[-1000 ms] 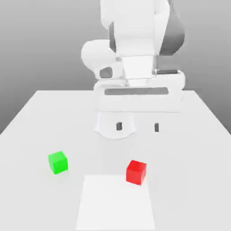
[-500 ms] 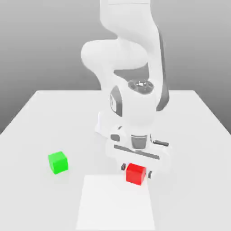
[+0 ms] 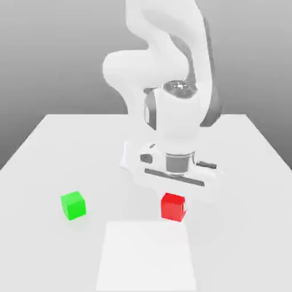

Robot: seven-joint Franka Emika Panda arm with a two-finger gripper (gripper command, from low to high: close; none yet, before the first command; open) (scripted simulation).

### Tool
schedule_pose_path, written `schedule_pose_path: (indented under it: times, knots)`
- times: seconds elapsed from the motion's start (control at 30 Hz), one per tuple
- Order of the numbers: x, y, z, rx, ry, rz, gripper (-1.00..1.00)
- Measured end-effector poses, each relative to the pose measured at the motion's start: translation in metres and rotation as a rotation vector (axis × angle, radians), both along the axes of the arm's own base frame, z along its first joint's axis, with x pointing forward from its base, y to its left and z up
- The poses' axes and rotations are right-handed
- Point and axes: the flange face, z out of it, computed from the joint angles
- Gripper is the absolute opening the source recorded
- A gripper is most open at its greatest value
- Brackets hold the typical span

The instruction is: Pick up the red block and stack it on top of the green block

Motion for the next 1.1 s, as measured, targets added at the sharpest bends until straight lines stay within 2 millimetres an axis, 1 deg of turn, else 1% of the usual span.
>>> schedule_pose_path:
  times: [0.03,0.1,0.2,0.3,0.43,0.57,0.6,0.67,0.87,1.03,1.07,1.1]
  knots:
    - [0.001,-0.006,0.004,-0.001,0.000,-0.004,-1.00]
    - [0.004,-0.032,0.011,-0.001,-0.001,-0.017,-1.00]
    - [0.005,-0.081,0.020,-0.002,-0.002,-0.041,-1.00]
    - [-0.002,-0.132,0.028,-0.002,-0.002,-0.066,-1.00]
    - [-0.025,-0.196,0.036,-0.002,-0.001,-0.100,-1.00]
    - [-0.060,-0.253,0.042,0.000,0.001,-0.134,-1.00]
    - [-0.064,-0.258,0.040,0.004,0.000,-0.136,-1.00]
    - [-0.065,-0.262,0.034,0.015,-0.002,-0.136,-1.00]
    - [-0.063,-0.262,0.006,0.028,-0.008,-0.135,-1.00]
    - [-0.068,-0.264,-0.021,0.007,-0.001,-0.140,-1.00]
    - [-0.069,-0.264,-0.024,0.003,0.001,-0.140,1.00]
    - [-0.068,-0.263,-0.024,0.003,0.001,-0.136,1.00]
